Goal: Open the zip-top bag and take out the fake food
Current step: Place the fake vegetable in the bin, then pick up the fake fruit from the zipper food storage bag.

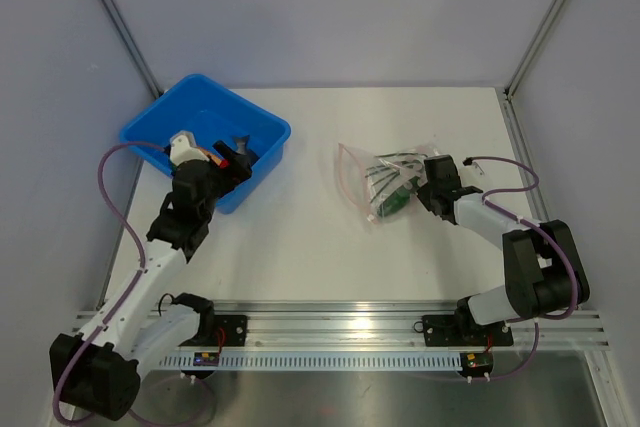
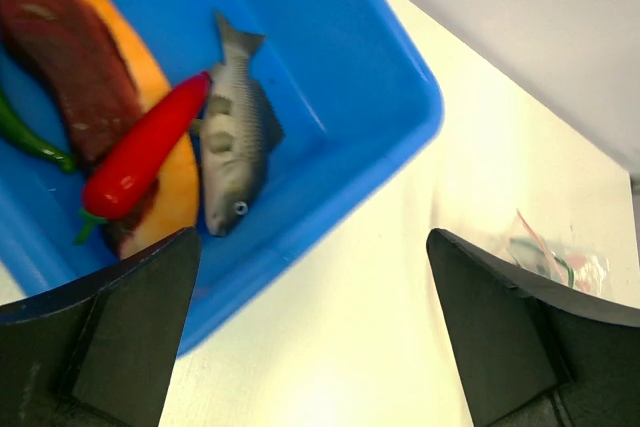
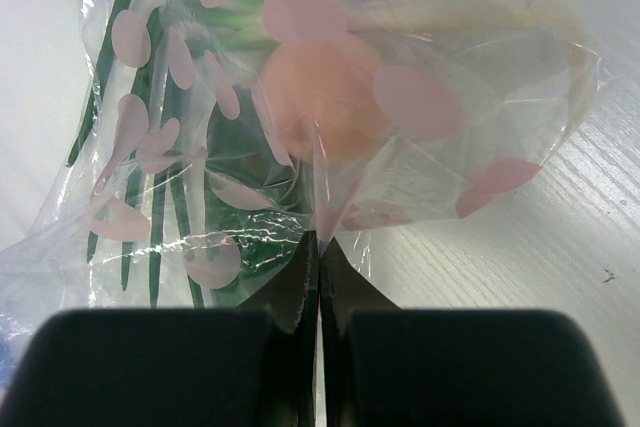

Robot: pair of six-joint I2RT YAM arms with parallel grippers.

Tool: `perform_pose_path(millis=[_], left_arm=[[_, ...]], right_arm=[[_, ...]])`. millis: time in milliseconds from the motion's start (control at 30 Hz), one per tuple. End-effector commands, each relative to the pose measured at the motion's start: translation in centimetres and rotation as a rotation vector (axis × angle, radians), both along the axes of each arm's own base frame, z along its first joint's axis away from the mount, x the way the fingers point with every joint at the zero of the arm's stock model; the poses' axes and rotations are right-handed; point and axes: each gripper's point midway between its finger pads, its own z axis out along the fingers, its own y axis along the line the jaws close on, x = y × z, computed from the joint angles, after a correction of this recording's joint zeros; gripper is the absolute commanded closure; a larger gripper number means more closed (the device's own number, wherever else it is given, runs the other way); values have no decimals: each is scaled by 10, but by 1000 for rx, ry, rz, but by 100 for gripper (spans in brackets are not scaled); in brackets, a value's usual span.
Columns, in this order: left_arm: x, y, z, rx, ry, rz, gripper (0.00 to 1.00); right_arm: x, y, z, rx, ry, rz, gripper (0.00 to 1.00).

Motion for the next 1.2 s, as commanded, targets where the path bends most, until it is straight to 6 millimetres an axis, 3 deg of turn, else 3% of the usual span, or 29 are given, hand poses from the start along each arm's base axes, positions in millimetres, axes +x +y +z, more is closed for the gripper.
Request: perform_pose_path(millis=[0,100,267,500,667,900,1167], left_arm=[[-1,-12,30,72,-111,-24,1],[-3,-43,32,96,-122,-157,6],[0,-107,17,146,-17,-398,16],[-1,-166,-14,224,84,-573,28],[4,-189,-34,219,112,-628,30],[23,-213,-32,213,33,-677,33],[28,-249,-40,252,-3,-769,38]], right_arm=[[10,0,17,9,-62,2,100],[11,1,18,12,-64,4,100],[11,2,19,18,-64,9,100],[13,5,18,31,-65,16,100],[13,6,17,35,-67,20,100],[11,9,17,52,-81,34,100],[11,16,15,72,-87,67,100]])
